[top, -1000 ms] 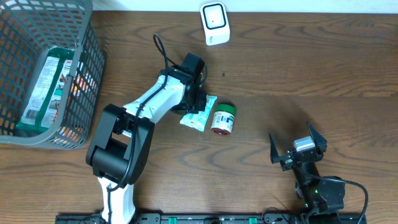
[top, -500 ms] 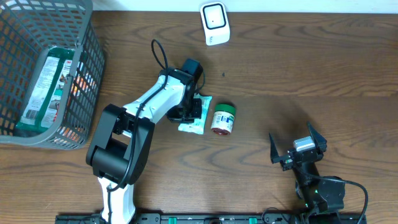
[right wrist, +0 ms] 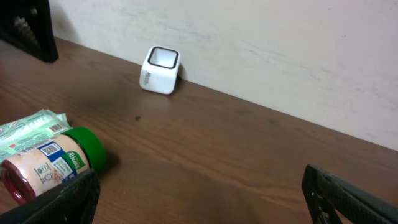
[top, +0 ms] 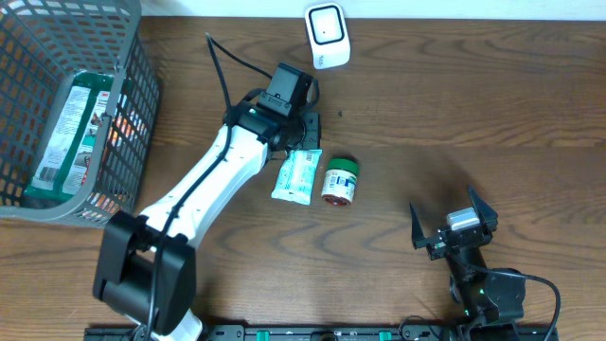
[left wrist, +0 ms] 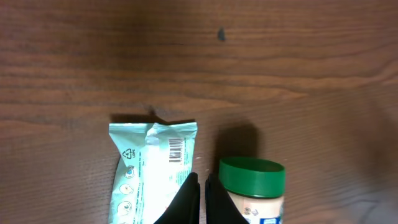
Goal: Scan the item barcode
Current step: 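Lower the wipes packet beside the jar and adjust it with the left gripper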
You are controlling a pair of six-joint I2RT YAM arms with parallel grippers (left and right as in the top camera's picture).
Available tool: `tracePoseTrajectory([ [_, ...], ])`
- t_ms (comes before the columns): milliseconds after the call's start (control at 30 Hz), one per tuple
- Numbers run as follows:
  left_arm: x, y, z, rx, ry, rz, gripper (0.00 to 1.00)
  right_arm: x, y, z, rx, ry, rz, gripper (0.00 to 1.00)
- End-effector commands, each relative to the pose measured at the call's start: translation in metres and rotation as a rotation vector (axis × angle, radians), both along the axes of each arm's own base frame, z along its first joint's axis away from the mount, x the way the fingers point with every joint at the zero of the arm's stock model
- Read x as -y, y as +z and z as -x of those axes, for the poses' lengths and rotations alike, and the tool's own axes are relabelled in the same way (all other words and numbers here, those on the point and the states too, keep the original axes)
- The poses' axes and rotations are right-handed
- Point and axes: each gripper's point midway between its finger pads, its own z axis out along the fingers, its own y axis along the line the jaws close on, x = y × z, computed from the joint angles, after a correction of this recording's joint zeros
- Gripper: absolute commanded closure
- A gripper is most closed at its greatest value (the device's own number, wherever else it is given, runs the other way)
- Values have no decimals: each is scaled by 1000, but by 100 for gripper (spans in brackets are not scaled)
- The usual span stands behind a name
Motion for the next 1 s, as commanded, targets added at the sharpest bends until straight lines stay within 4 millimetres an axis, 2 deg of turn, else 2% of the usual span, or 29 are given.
tracePoseTrajectory([
  [0,1,-40,2,-74,5,-51,93,-3,-1,1,-4,9,-12,1],
  [133,0,-73,5,-143,3,-89,93,-3,-1,1,-4,9,-12,1],
  [267,-6,-95,6,-175,14,-136,93,-3,-1,1,-4,9,-12,1],
  [400,-19,-108,0,-160,48,-218,93,-3,-1,1,-4,9,-12,1],
  [533,-20,-112,0,-165,49,-226,93,-3,-1,1,-4,9,-12,1],
  [633,-14,-98,-2,-147,41,-187,92,-3,-1,1,-4,9,-12,1],
  [700,-9,-75,-11,-86,44,-152,92,-3,-1,1,-4,9,-12,1],
  [733,-5,-57,-18,-35,47,-123,92,-3,-1,1,-4,9,-12,1],
  [800,-2,-39,-25,20,50,-92,93,-3,-1,1,-4,9,-12,1],
  [867,0,-32,-27,40,51,-81,93,-3,-1,1,-4,9,-12,1],
  [967,-2,-40,-23,18,49,-93,93,-3,-1,1,-4,9,-12,1],
])
